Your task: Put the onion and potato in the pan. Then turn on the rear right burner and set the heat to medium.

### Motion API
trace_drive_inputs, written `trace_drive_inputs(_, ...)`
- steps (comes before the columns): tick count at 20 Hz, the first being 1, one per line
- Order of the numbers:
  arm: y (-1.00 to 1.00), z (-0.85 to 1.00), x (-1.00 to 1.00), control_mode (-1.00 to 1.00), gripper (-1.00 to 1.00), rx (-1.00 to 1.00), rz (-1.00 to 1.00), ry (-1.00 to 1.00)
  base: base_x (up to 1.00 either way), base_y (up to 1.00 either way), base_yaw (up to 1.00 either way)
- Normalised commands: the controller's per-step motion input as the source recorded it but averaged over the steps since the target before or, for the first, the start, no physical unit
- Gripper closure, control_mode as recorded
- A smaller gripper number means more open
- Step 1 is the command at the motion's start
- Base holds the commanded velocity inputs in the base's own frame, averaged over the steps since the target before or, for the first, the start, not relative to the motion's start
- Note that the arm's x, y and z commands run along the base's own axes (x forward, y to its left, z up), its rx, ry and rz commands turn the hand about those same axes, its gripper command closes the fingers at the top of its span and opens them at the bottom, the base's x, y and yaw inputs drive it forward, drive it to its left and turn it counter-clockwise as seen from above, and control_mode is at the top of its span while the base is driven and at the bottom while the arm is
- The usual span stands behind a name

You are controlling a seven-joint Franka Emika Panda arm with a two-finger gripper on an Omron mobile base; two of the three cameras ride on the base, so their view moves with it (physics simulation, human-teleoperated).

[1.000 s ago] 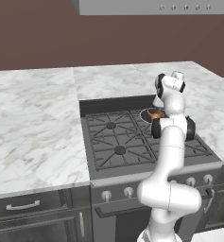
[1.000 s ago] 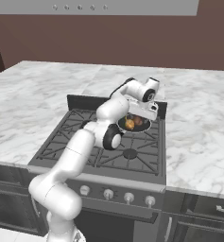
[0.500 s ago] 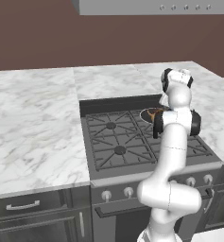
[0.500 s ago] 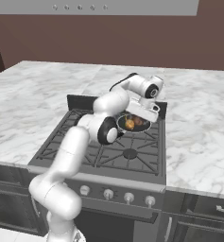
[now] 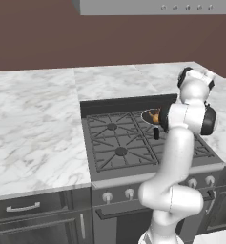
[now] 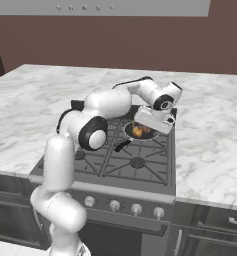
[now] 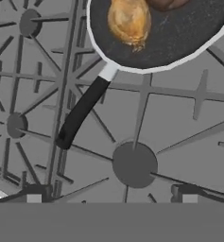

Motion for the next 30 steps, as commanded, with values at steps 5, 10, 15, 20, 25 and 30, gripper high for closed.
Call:
trace_drive_inputs(5,0.02,0.35,-1.0,-1.0,-1.0,0.0,0.03,-0.4,0.0,0.0,0.0)
trace_drive_inputs(10,0.06,0.31,-1.0,-1.0,-1.0,0.0,0.04,-0.38,0.0,0.0,0.0)
trace_drive_inputs(15,0.1,0.38,-0.95,-1.0,-1.0,0.0,0.05,-0.23,0.0,0.0,0.0)
trace_drive_inputs(20,0.02,0.42,-0.55,-1.0,-1.0,0.0,0.05,-0.03,0.0,0.0,0.0)
trace_drive_inputs(25,0.03,0.25,-0.56,-1.0,-1.0,0.0,0.01,0.0,0.0,0.0,0.0)
trace_drive_inputs(30,0.02,0.0,-0.67,-1.0,-1.0,0.0,0.0,-0.03,0.0,0.0,0.0)
